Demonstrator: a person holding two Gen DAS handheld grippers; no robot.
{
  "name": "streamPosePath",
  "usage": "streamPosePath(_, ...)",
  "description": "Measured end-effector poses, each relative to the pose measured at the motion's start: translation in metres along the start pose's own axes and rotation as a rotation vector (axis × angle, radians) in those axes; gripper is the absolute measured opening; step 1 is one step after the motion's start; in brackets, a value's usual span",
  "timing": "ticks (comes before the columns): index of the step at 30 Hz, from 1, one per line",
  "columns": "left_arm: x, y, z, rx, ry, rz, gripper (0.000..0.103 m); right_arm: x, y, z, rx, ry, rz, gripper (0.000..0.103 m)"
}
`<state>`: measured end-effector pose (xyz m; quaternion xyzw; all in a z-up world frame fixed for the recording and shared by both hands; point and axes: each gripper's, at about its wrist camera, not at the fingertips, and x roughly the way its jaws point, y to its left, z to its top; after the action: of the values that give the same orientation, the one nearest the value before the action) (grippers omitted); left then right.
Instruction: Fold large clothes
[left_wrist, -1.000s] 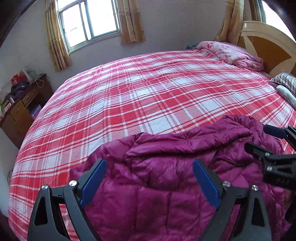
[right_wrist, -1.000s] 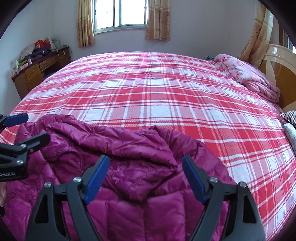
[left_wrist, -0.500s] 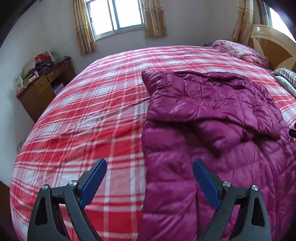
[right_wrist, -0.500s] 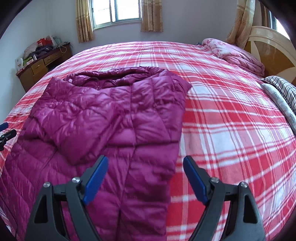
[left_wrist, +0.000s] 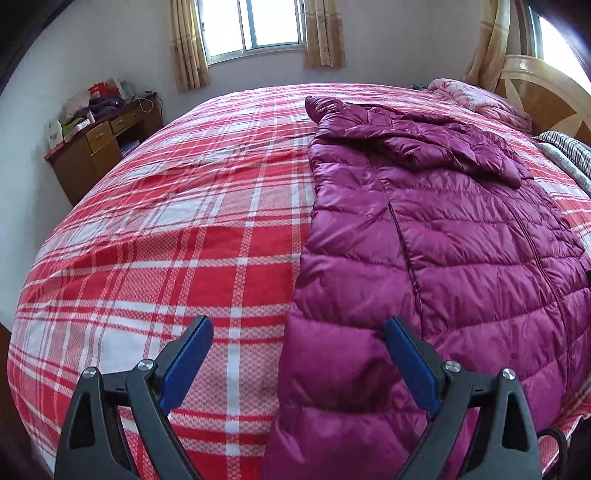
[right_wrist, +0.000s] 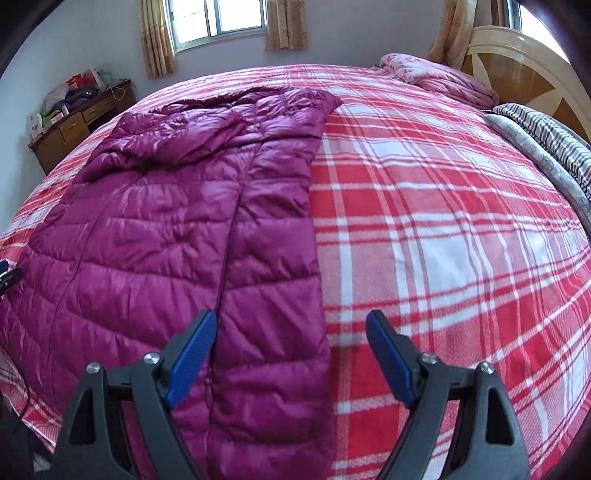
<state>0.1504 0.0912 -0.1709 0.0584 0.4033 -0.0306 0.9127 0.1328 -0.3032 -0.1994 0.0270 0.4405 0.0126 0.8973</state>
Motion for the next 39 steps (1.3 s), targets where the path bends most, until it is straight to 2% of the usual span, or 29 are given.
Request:
streamPosePath(5,-0.003,-0.001,-0.009,0.001,0.010,-0.016,0.094,-0.013,0.001,-0.023,-0.010,0.015,0.013,0.085)
streamPosePath(8,-0.001,-0.002,-0.014,-0.018,0.036,-0.064,0.094,-0.019,0.000,-0.034,-0.009,0.022,0.025,0.085)
streamPosePath(11,-0.003,-0.004,-0.018,-0.019,0.026,-0.051,0.094,-0.019,-0.001,-0.042,0.000,0.035,0.045,0.084)
streamPosePath(15,-0.003,-0.002,-0.021,-0.024,0.026,-0.055,0.094,-0.016,0.003,-0.045,0.007,0.048,0.095,0.070)
streamPosePath(17,-0.002,-0.004,-0.022,-0.010,0.033,-0.043,0.094,-0.016,0.007,-0.047,-0.001,0.044,0.092,0.066)
streamPosePath(21,-0.001,-0.005,-0.024,-0.012,0.049,-0.027,0.097,-0.019,0.010,-0.047,-0.010,0.048,0.135,0.042)
streamPosePath(24,-0.002,-0.006,-0.026,-0.024,0.062,-0.028,0.099,-0.021,0.009,-0.048,-0.005,0.051,0.169,0.028)
streamPosePath(28,-0.009,-0.006,-0.031,-0.017,0.051,-0.056,0.099,-0.025,0.011,-0.047,-0.008,0.036,0.195,0.019)
streamPosePath(30,-0.014,-0.006,-0.034,-0.018,0.038,-0.080,0.091,-0.031,0.011,-0.046,-0.012,0.015,0.199,0.015)
streamPosePath(32,-0.020,-0.009,-0.035,0.011,0.029,-0.083,0.058,-0.037,0.011,-0.044,-0.010,-0.008,0.208,0.013)
streamPosePath(33,-0.023,-0.010,-0.036,0.016,0.026,-0.105,0.050,-0.041,0.011,-0.044,-0.009,-0.022,0.213,0.013)
streamPosePath(34,-0.024,-0.011,-0.036,0.012,0.030,-0.141,0.034,-0.044,0.011,-0.043,-0.007,-0.032,0.217,0.013)
streamPosePath(35,-0.025,-0.010,-0.036,0.006,0.036,-0.164,0.027,-0.047,0.011,-0.042,-0.007,-0.041,0.222,0.012)
streamPosePath(36,-0.025,-0.010,-0.037,0.002,0.035,-0.172,0.025,-0.049,0.011,-0.041,-0.007,-0.047,0.225,0.012)
streamPosePath(38,-0.030,-0.012,-0.037,0.012,0.015,-0.199,0.011,-0.052,0.010,-0.040,-0.004,-0.053,0.238,0.012)
streamPosePath(39,-0.033,-0.013,-0.036,0.019,0.004,-0.204,0.010,-0.054,0.011,-0.040,-0.003,-0.056,0.247,0.011)
